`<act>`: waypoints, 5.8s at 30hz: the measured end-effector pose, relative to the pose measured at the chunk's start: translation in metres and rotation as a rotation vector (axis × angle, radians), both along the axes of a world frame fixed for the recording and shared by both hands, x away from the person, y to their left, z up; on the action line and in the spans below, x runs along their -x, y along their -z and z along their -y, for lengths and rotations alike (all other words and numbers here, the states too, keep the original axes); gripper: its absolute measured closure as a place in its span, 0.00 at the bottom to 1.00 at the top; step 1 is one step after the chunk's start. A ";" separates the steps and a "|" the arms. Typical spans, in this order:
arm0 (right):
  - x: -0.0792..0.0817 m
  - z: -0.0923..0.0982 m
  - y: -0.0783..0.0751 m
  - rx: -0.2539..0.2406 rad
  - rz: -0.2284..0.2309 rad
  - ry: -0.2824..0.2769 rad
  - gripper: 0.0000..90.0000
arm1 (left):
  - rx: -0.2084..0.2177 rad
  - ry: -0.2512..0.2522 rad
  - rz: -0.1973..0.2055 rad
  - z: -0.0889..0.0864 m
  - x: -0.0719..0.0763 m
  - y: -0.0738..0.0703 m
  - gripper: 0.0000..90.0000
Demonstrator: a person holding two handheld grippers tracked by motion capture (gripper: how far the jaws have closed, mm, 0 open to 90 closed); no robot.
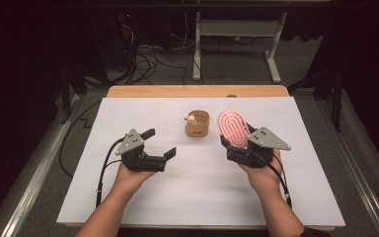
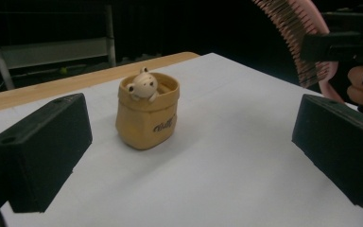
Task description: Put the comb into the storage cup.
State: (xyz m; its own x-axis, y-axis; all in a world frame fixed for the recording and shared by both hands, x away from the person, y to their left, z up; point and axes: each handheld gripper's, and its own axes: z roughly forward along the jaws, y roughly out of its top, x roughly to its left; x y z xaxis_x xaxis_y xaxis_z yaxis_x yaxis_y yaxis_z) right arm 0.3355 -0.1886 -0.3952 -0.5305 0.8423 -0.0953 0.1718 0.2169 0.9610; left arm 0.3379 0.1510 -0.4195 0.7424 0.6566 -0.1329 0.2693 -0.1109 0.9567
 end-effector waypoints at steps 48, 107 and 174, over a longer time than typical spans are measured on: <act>0.016 -0.063 0.013 0.097 0.064 -0.116 0.23 | 0.094 0.117 -0.020 0.032 0.004 -0.013 0.00; 0.038 -0.105 0.011 0.153 0.119 -0.235 0.23 | 0.168 0.239 -0.176 0.029 -0.005 -0.008 0.35; 0.039 -0.112 0.006 0.187 0.138 -0.215 0.23 | 0.136 0.253 -0.127 0.033 0.006 -0.019 0.70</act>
